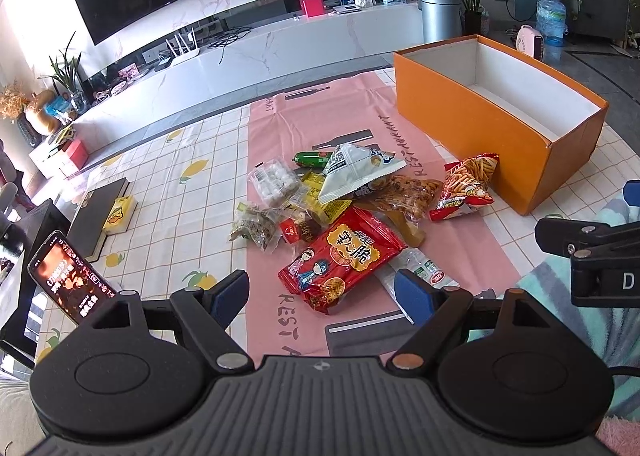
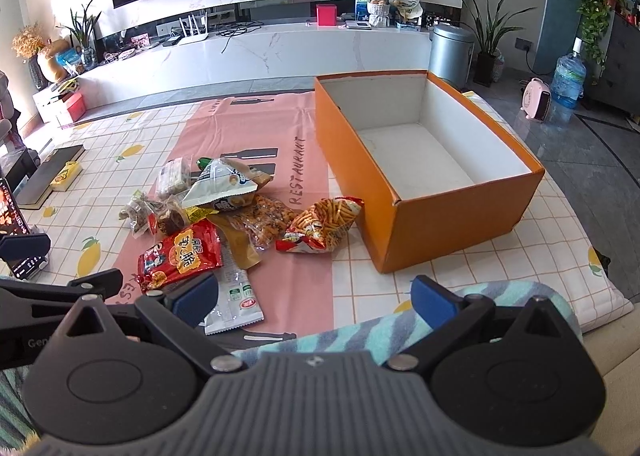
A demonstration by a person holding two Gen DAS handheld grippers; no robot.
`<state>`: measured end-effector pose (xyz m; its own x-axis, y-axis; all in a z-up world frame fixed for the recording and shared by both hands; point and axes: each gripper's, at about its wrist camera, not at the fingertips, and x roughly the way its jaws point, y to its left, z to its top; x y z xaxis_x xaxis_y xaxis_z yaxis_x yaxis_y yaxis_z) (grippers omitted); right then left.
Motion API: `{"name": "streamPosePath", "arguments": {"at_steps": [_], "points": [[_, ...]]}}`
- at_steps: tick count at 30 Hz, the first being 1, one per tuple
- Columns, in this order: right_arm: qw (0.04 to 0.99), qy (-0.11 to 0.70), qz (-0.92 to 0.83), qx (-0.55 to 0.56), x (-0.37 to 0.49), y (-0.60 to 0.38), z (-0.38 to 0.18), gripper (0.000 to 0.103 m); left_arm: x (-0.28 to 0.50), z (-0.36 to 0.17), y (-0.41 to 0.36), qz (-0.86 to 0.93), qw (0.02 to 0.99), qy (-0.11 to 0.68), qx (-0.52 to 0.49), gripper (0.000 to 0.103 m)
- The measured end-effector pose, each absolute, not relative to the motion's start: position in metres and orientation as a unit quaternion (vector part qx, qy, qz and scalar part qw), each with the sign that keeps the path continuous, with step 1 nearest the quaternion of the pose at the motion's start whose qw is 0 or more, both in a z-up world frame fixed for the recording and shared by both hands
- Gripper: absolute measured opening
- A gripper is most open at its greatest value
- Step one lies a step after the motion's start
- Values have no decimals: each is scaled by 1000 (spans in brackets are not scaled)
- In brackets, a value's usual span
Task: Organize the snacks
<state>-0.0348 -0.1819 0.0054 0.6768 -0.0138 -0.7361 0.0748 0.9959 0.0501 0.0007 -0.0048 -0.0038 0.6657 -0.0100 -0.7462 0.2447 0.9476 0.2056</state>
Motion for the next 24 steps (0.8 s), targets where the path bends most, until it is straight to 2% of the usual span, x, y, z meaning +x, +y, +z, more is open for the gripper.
{"name": "streamPosePath", "arguments": {"at_steps": [24], "points": [[917, 399, -17, 22, -34, -173, 8, 99, 2, -4, -1, -69, 901, 407, 136, 97]]}}
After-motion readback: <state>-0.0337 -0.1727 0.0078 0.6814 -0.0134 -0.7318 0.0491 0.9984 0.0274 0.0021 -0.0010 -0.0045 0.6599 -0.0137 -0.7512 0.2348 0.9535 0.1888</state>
